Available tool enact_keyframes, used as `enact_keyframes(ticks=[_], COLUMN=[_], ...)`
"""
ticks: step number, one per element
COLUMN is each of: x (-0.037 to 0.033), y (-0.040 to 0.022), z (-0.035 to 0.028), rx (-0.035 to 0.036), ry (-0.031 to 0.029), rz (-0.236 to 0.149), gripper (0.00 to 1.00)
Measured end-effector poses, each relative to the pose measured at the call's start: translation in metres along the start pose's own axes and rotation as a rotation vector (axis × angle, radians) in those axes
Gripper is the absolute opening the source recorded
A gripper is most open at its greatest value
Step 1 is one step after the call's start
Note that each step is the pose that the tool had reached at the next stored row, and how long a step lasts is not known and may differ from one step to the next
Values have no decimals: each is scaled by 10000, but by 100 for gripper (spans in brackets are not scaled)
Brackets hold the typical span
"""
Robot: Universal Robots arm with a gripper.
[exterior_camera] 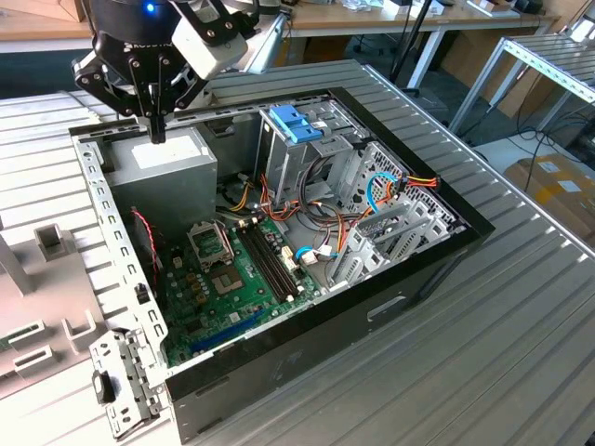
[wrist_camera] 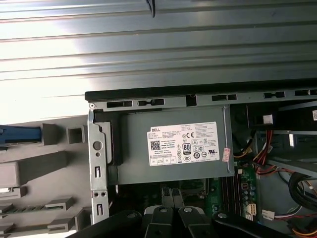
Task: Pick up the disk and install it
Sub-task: 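Reach for the disk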
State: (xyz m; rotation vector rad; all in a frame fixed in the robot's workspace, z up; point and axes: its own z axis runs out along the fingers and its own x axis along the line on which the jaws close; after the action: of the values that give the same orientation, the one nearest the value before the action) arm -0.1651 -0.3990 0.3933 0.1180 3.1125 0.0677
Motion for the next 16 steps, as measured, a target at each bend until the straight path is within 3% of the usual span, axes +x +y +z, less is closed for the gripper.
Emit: enact_keyframes(ticks=[16], x=[84], y=[-6], z=[-2], rx=[0], ry=[0], rz=[0], gripper=[11])
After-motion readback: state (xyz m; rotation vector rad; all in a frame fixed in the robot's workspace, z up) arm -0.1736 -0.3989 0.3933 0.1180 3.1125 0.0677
